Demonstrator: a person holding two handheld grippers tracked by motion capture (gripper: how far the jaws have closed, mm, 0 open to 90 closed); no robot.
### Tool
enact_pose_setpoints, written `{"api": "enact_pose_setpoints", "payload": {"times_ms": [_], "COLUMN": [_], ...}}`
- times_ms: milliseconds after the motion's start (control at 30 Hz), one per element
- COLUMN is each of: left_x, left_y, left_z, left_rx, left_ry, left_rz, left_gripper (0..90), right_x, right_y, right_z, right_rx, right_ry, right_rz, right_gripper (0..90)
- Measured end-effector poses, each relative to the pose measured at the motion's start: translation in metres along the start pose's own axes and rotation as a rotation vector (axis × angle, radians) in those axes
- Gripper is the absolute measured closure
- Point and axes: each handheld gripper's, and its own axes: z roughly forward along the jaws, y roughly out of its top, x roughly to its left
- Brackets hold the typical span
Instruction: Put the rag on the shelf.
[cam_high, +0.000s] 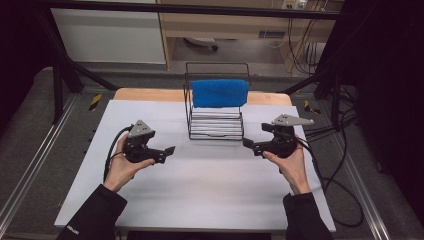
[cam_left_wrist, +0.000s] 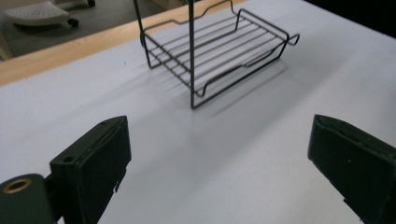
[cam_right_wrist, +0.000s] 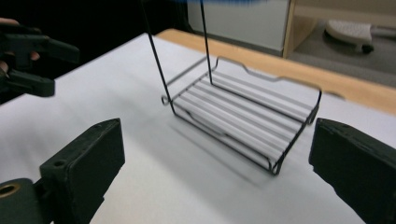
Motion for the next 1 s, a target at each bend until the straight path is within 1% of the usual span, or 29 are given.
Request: {"api": "enact_pose_setpoints", "payload": {"times_ms": [67, 167, 200, 300, 367, 433, 467, 567, 633, 700, 767, 867, 933, 967, 1000], "left_x": [0.002, 0.003, 0.004, 0.007, 0.010, 0.012, 0.013, 0.015, 0.017, 0.017, 0.018, 0.018, 0.018, 0.018, 0.018], "left_y": [-0.011, -0.028, -0.034, -0.051, -0.060, -0.070, -0.073, -0.083, -0.087, -0.090, -0.094, -0.100, -0.104, -0.105, -0.107], "left_z": [-0.002, -0.004, -0.005, -0.007, -0.009, -0.012, -0.014, -0.017, -0.020, -0.022, -0.024, -0.025, -0.025, -0.026, -0.026], "left_rx": [0.008, 0.001, 0.003, 0.016, 0.025, 0.019, 0.017, 0.019, 0.025, 0.026, 0.024, 0.039, 0.043, 0.044, 0.044], "left_ry": [-0.004, -0.009, -0.008, -0.014, -0.011, -0.016, -0.018, -0.025, -0.023, -0.022, -0.022, -0.021, -0.018, -0.017, -0.010], "left_rz": [-0.010, -0.032, -0.033, -0.032, -0.038, -0.050, -0.049, -0.054, -0.042, -0.041, -0.039, -0.033, -0.036, -0.032, -0.026], "left_gripper": [6.1, 6.7, 6.9, 7.3, 7.3, 7.3, 7.2, 7.3, 7.2, 7.2, 7.2, 6.8, 6.6, 6.7, 6.7], "right_x": [-0.001, -0.002, -0.002, -0.003, -0.003, -0.005, -0.005, -0.007, -0.007, -0.009, -0.011, -0.016, -0.019, -0.020, -0.020], "right_y": [-0.011, -0.026, -0.031, -0.045, -0.055, -0.064, -0.070, -0.084, -0.094, -0.104, -0.112, -0.120, -0.126, -0.130, -0.132], "right_z": [0.002, 0.004, 0.004, 0.004, 0.003, 0.002, 0.001, -0.002, -0.005, -0.008, -0.011, -0.018, -0.024, -0.026, -0.028], "right_rx": [0.019, 0.048, 0.054, 0.060, 0.063, 0.075, 0.081, 0.100, 0.111, 0.116, 0.124, 0.123, 0.113, 0.104, 0.103], "right_ry": [0.006, -0.002, 0.002, 0.002, 0.005, 0.011, 0.014, 0.013, 0.009, 0.011, 0.005, -0.004, 0.004, 0.007, 0.011], "right_rz": [0.007, 0.010, 0.016, 0.019, 0.030, 0.033, 0.040, 0.022, 0.022, 0.015, 0.027, 0.044, 0.058, 0.068, 0.069], "right_gripper": [4.1, 3.1, 2.8, 1.8, 1.4, 0.8, 0.8, 0.7, 0.7, 0.7, 0.7, 0.7, 0.8, 0.8, 0.8]}}
